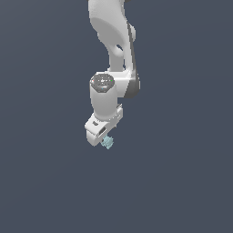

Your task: Pick up the object and move it to a goal position.

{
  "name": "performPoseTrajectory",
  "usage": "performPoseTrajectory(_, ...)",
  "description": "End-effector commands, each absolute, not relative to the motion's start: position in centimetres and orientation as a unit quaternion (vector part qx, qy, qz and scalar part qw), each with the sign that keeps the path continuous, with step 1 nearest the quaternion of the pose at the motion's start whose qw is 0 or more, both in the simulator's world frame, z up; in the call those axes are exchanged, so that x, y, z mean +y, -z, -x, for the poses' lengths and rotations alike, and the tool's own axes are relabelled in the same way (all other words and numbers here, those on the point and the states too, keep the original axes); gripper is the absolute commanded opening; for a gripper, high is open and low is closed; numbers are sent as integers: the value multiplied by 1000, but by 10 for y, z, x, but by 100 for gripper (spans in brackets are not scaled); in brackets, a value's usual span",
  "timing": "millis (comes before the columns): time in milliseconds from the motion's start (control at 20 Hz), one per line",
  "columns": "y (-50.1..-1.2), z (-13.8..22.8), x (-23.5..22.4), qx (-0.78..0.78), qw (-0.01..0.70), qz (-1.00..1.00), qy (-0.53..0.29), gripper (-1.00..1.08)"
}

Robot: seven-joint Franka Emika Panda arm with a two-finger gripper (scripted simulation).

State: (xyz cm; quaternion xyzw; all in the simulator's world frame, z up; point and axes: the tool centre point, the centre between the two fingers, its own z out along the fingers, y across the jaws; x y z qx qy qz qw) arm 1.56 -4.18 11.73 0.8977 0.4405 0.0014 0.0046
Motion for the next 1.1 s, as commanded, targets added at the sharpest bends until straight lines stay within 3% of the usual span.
performPoseTrajectory(0,-111,-16,-44,471,4,-882,-1,100)
performPoseTrajectory(1050,-90,-17,-51,572,0,-820,0,100)
